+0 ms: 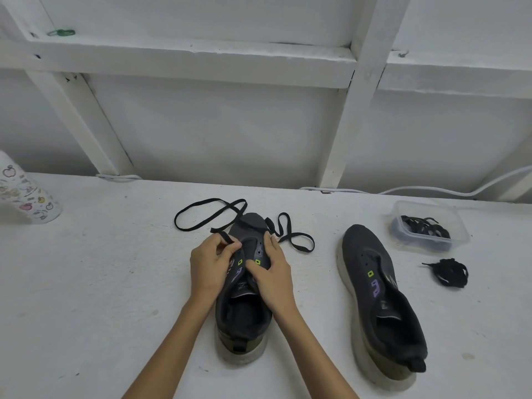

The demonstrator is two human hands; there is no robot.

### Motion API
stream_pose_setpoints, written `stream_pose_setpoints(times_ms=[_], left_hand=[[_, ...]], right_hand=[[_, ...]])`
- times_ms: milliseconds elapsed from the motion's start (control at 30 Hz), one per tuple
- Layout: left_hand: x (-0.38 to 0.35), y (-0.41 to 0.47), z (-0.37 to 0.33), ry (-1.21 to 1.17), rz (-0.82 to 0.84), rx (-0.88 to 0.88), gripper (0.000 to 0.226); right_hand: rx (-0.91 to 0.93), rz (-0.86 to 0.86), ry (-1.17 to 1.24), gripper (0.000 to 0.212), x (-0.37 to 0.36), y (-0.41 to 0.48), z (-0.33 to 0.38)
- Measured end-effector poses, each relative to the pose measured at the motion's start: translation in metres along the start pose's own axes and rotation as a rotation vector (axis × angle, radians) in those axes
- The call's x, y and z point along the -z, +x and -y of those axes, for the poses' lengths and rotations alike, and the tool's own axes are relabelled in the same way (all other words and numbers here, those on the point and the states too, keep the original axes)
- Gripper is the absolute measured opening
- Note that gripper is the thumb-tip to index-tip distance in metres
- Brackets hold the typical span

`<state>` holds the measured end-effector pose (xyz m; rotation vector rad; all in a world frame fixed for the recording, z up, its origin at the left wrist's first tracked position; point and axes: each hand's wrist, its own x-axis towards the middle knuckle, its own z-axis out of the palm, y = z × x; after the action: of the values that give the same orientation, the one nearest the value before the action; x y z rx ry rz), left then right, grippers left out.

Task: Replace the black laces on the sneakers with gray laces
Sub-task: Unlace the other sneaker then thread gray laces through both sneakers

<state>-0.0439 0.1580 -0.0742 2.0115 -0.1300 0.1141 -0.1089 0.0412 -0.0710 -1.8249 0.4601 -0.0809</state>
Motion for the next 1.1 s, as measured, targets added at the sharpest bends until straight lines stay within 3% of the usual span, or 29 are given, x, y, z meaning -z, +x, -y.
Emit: stream_pose_setpoints(times_ms=[200, 300, 367, 500, 633, 833, 933, 1033, 1100], left_hand=[[0.005, -0.017, 0.004, -0.283, -0.062, 0.213, 0.006], [0.008, -0.019, -0.01, -0.505, -0.06, 0.319, 0.01], [0.011, -0.02, -0.026, -0.63, 0.0, 0.351, 0.01], [0.012, -0.021, -0.048, -0.752, 0.124, 0.385, 0.016], [0.013, -0.024, -0.06, -0.799, 0.196, 0.392, 0.023], [0.02, -0.026, -0.079, -0.89, 0.367, 0.378, 0.024], [0.019, -0.022, -0.092, -1.017, 0.41, 0.476, 0.022], [0.023, -0.014, -0.108, -1.151, 0.444, 0.631, 0.027], [0.028, -0.011, -0.118, -1.168, 0.493, 0.641, 0.032]], right_hand=[[0.013, -0.01, -0.027, 0.075, -0.001, 0.0, 0.0], [0.068, -0.054, 0.057, 0.064, 0.0, -0.004, 0.004], [0.171, -0.137, 0.11, 0.048, 0.007, -0.009, 0.012], [0.429, -0.208, -0.057, 0.018, 0.014, -0.012, 0.021], [0.429, -0.25, 0.007, 0.011, 0.021, -0.017, 0.028], [0.376, -0.158, 0.213, 0.009, 0.033, -0.034, 0.045], [0.398, -0.028, 0.2, 0.01, 0.044, -0.045, 0.047], [0.341, 0.334, 0.159, 0.013, 0.059, -0.059, 0.047], [0.243, 0.538, 0.099, 0.013, 0.071, -0.061, 0.048]])
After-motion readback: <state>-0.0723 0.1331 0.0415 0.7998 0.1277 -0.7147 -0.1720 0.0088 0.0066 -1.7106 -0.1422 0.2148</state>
